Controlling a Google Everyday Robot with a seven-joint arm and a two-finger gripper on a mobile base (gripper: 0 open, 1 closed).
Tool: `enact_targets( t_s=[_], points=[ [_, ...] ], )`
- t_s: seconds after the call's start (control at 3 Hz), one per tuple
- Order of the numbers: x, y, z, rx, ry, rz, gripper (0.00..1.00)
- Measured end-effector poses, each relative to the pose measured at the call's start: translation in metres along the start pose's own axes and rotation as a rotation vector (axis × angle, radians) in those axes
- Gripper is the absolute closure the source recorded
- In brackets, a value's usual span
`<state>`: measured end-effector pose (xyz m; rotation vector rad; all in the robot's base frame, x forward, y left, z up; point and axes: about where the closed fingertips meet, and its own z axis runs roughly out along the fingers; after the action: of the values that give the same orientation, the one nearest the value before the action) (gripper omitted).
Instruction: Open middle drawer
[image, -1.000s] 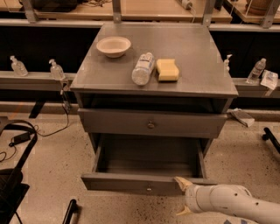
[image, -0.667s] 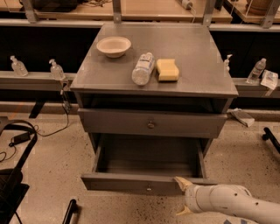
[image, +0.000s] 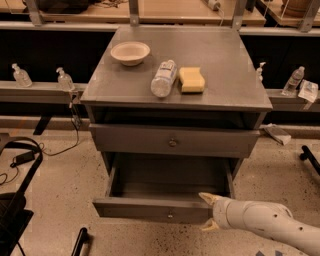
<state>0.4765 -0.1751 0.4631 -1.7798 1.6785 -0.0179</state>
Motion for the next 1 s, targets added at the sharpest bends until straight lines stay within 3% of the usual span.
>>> enact_targets(
  t_s=[0.33,0.67,1.0],
  points=[
    [-0.004,-0.022,0.003,0.033,-0.020,-0.044,0.32],
    [-0.004,-0.030,0.006,0.035,-0.020,-0.060,0.32],
    [0.002,-0.019,0.018,-0.017,-0.008,-0.056,0.33]
  ],
)
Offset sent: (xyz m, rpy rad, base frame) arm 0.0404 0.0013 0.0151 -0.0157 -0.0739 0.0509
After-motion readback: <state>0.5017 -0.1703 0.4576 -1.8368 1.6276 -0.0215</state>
